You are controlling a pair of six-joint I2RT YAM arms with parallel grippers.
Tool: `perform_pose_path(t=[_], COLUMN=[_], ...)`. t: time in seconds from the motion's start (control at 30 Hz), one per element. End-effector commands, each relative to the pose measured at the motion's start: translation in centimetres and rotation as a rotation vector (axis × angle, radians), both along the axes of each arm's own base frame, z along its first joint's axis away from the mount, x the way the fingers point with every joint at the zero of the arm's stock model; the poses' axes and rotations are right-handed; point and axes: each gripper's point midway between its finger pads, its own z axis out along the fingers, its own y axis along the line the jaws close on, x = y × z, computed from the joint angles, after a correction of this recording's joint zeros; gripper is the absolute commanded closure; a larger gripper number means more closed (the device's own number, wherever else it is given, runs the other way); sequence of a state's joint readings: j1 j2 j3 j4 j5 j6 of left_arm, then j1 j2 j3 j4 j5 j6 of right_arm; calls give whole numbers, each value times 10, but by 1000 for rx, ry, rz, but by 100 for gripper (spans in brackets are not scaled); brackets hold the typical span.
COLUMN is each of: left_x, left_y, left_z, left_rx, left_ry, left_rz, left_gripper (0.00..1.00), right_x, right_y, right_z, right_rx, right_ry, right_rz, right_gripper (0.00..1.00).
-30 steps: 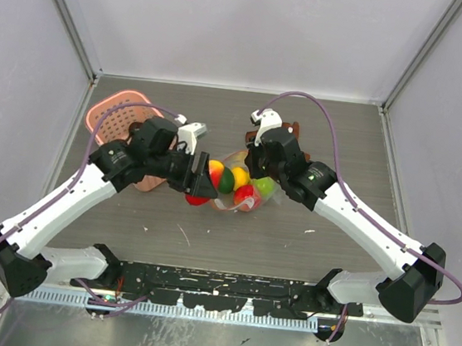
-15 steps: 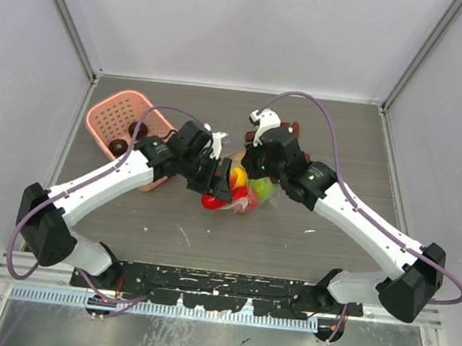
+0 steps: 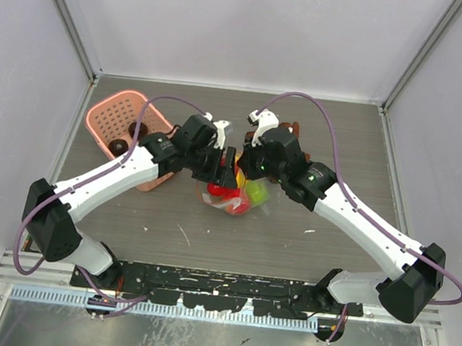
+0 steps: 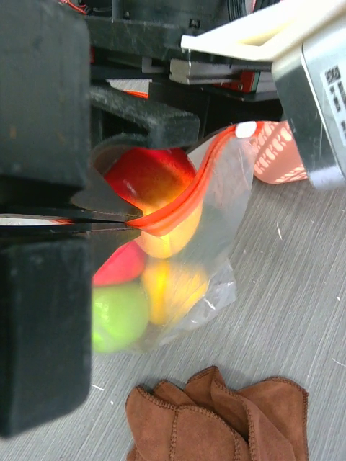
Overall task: Place the food in the zip-top bag and seal the zipper
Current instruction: Place the fake fruit in the zipper food storage bag.
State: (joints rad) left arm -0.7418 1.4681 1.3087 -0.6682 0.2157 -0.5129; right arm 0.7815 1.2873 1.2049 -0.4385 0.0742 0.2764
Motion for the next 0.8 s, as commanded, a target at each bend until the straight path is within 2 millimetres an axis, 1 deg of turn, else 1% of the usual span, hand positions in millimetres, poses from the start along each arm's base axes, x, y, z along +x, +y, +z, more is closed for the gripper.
perform_pose_path(t=[0.0, 0.03, 0.17, 0.33, 0.53, 0.67, 0.77], left_x=[16, 15, 15, 14, 9, -2, -14], left_y=[-13, -13, -13, -11, -7, 2, 13], left_z=[9, 8, 7, 10, 23, 35, 45], left_rx=[-35, -37, -41, -49, -77, -100, -129], left_ry=[-95, -99, -114, -130, -137, -131, -128], left_rz=[-2, -6, -8, 0, 14, 39, 63], left_gripper=[41, 35, 29, 19, 18, 18, 19], right_x=[2, 2, 2, 1, 1, 1, 2], right_y=[5, 5, 4, 4, 3, 2, 2], right_z=[40, 40, 39, 38, 37, 36, 34], right_rx=[116, 116, 114, 114, 112, 109, 107], right_ry=[-83, -84, -83, -80, -78, -79, -78], right_rz=[6, 6, 5, 4, 1, -5, -6], right_gripper=[100, 100, 100, 100, 100, 100, 100])
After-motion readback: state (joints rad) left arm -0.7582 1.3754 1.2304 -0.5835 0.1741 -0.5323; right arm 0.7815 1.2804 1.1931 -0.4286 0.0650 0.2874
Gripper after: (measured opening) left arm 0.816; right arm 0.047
